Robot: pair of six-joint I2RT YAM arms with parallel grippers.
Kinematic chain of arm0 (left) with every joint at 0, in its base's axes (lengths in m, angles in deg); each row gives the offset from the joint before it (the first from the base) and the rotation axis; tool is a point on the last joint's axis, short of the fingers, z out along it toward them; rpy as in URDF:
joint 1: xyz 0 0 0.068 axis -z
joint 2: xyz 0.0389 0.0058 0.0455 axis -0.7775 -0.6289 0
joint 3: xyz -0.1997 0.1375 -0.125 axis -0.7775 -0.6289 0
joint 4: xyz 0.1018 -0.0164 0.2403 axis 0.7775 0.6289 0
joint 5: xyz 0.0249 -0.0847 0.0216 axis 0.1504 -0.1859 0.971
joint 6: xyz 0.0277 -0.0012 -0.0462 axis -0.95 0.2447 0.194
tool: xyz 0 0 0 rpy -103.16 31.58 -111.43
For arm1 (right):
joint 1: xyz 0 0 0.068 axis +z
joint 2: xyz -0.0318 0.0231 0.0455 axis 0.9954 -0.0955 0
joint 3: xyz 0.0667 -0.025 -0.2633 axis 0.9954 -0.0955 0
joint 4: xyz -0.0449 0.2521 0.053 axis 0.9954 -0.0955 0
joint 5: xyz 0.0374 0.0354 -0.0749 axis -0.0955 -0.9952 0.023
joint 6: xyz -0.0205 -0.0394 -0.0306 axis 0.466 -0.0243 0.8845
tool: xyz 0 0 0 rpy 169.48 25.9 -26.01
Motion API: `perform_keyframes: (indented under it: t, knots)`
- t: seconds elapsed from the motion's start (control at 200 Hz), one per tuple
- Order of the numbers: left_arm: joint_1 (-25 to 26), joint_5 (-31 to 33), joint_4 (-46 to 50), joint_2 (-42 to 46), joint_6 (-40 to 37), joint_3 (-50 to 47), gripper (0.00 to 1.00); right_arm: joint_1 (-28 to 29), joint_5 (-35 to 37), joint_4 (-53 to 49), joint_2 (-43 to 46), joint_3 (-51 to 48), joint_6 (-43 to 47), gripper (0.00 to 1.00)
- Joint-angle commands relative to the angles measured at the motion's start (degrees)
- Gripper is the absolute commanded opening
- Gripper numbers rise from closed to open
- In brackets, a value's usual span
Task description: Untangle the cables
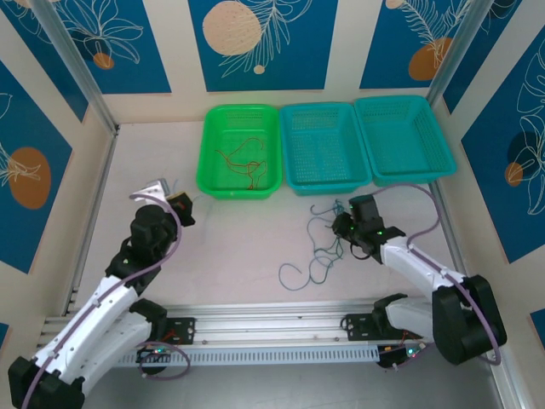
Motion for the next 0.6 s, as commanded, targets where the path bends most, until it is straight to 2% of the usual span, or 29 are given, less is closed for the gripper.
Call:
perform_keyframes:
  t: [0.0,0.075,0.185,0.335,0.43,0.53,0.595]
  knots:
    - [-2.1,0.7,3.2,1.6,2.5,-1.1,0.00,-3.3,-0.8,-2.9,1.8,-1.0,-1.8,0.15]
    - [-2.6,-4.5,-0.7,1.0,2.3,-2.0,0.00,-3.5,-3.8,-1.7,2.1,-0.6,0.6,0.13]
    - [-2.6,-18.6,-13.5,-2.0,1.5,-2.7,0.00,-2.2,-9.7,1.7,2.1,0.1,3.6,0.20]
    - [-1.8,-32.3,-21.0,-6.5,1.2,3.1,0.00,-0.1,-9.4,0.4,2.5,2.4,5.3,0.31]
    - [0.6,-36.0,-21.5,-10.2,0.4,9.6,0.00,0.0,-8.6,-1.7,3.6,3.8,5.2,0.36]
    - [4.9,-36.1,-23.4,-16.0,-1.4,16.9,0.00,0.0,-7.3,-3.6,6.1,4.8,4.1,0.41]
    - [7.4,-35.6,-24.4,-21.2,-3.1,22.5,0.00,-0.1,-6.1,-5.1,8.2,5.6,3.3,0.48]
